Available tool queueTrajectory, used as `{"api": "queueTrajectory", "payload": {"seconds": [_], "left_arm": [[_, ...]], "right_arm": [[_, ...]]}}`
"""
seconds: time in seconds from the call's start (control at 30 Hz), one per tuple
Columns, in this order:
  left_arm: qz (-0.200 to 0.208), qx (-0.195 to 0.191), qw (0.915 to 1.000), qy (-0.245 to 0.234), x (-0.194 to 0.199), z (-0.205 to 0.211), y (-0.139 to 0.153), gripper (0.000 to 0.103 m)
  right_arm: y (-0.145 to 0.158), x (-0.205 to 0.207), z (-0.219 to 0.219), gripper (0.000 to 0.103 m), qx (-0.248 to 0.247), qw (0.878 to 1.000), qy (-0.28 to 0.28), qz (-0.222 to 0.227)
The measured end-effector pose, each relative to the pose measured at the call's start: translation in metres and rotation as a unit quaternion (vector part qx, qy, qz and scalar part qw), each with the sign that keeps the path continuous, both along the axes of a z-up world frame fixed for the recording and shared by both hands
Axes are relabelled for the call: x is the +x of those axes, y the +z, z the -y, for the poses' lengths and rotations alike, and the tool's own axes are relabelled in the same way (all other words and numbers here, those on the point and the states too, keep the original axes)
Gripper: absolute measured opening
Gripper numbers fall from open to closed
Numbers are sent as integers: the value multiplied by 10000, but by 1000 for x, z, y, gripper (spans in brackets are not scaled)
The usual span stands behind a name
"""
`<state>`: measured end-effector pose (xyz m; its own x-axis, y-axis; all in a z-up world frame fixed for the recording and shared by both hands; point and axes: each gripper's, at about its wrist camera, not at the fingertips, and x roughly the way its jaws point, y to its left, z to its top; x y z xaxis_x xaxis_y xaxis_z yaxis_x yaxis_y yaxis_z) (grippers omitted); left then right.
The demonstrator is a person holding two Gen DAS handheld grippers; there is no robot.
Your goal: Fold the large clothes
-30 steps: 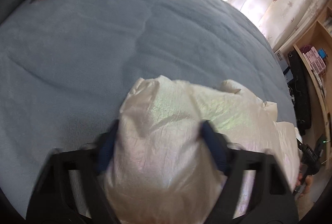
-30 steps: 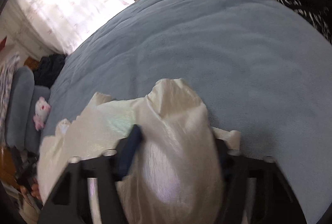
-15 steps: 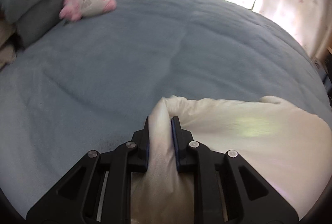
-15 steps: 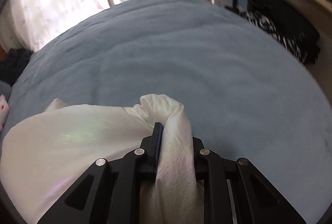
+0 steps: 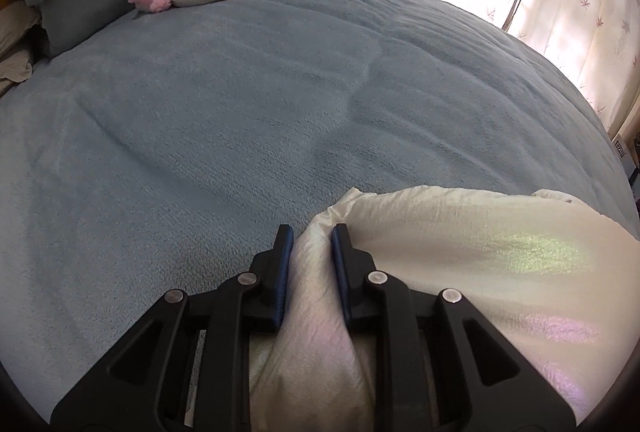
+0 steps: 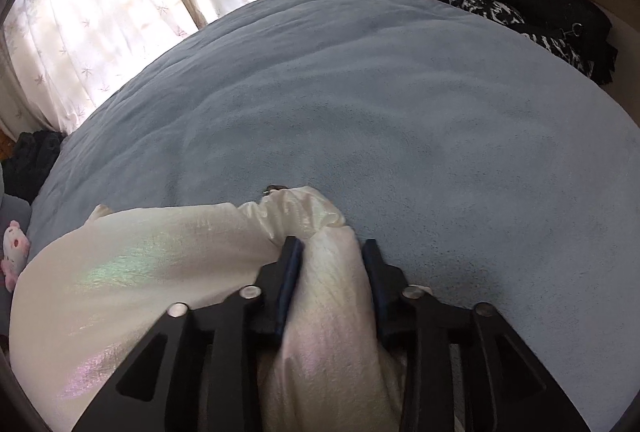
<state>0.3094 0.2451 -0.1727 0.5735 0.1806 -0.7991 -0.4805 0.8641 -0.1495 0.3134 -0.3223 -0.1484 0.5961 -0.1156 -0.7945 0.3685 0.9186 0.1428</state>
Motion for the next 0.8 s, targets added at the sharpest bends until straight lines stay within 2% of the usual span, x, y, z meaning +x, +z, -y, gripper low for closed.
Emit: {"api": "queueTrajectory", "payload": {"seconds": [0.03,0.13,0.2,0.33,0.53,0.67,0.8], "left_arm": [[-11,10,10000,-2,0,-1,1,17],[-135,44,9999,-55,1,-2,8,19],[-180,7,9998,-105,0,-5,18,19],[15,-230,9996,-155,-7,-12,53,19],[562,-40,9953,-788,-22,27,115,19],[814,-93,9860,-1451,-31,80,138,19],[759,127,9767,-2004,-32,137,127,19]], "right_arm": [[2,-2,2,45,37,10000,-21,-62],[19,-5,2,46,-59,9997,37,-217],[41,-18,1,46,-171,9997,99,-170],[89,-33,-16,47,-216,9985,389,331],[142,-51,-79,48,-198,9889,1179,887],[147,-58,-137,53,-143,9796,1757,969],[121,-55,-194,53,-252,9709,2234,828]]}}
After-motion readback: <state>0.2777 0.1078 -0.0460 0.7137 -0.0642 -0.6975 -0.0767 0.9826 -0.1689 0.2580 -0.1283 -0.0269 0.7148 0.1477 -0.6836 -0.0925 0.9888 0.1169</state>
